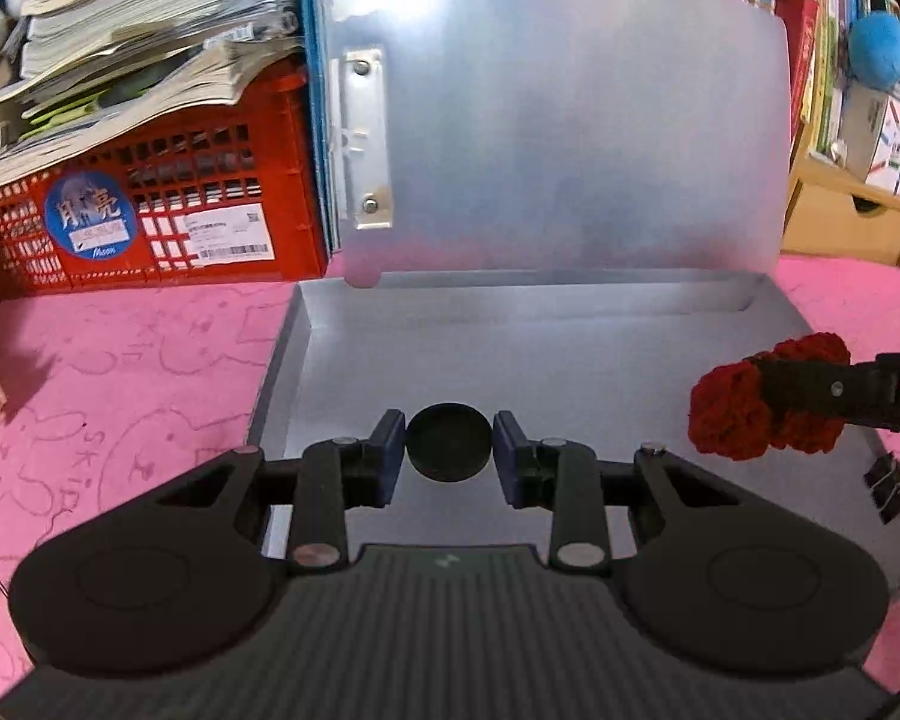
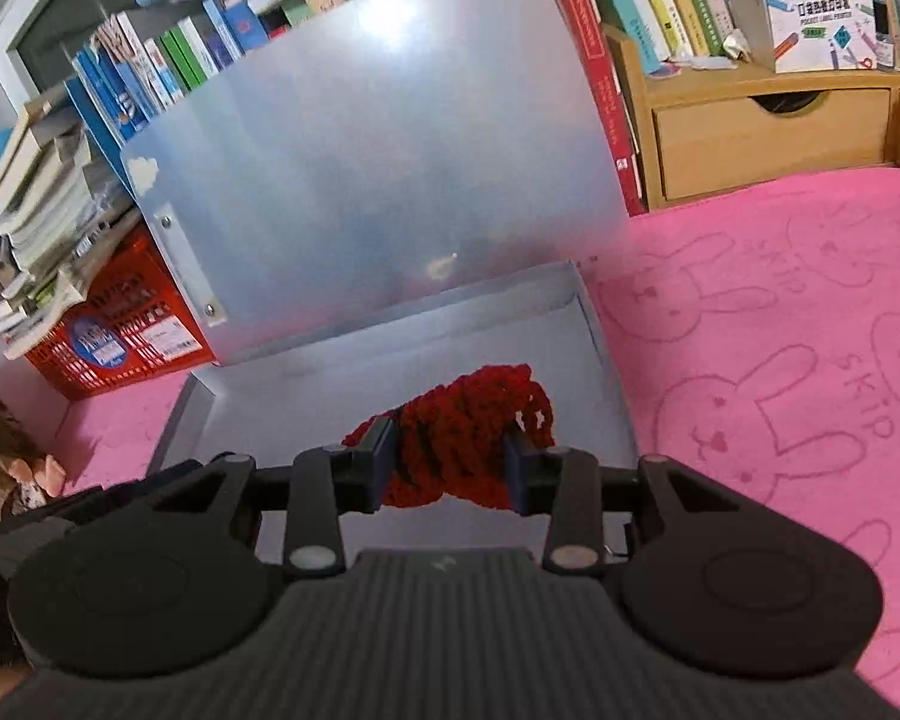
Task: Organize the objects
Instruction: 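Carry the red knitted cloth with the right gripper into the white box, then open the right gripper to drop the red cloth and withdraw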
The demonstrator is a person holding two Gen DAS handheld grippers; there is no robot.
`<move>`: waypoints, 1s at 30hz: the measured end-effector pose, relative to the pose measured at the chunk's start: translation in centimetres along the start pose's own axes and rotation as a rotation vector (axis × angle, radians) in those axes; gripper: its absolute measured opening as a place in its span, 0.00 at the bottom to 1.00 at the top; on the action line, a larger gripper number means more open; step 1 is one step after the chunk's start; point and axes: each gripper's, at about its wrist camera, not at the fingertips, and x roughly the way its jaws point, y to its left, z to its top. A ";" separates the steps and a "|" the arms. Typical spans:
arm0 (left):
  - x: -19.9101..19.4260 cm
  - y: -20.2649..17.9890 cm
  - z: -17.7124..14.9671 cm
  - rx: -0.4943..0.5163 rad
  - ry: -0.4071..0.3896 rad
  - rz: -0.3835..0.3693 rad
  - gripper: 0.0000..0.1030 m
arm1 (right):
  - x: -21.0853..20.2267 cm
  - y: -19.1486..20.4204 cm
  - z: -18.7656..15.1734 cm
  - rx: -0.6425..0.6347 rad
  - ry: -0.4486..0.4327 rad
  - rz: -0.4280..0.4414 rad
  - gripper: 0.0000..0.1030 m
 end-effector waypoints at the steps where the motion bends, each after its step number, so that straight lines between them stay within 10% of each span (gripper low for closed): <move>1: 0.3 0.0 0.0 0.003 0.003 -0.001 0.36 | 0.2 0.0 -0.1 -0.006 0.007 -0.007 0.40; 24: 2.2 0.0 -0.6 0.005 0.044 0.020 0.37 | 1.2 -0.9 -1.2 -0.015 0.002 0.016 0.56; 30: 1.0 0.4 -0.3 -0.018 0.036 0.026 0.60 | -0.8 -0.4 -1.1 -0.042 -0.040 0.028 0.71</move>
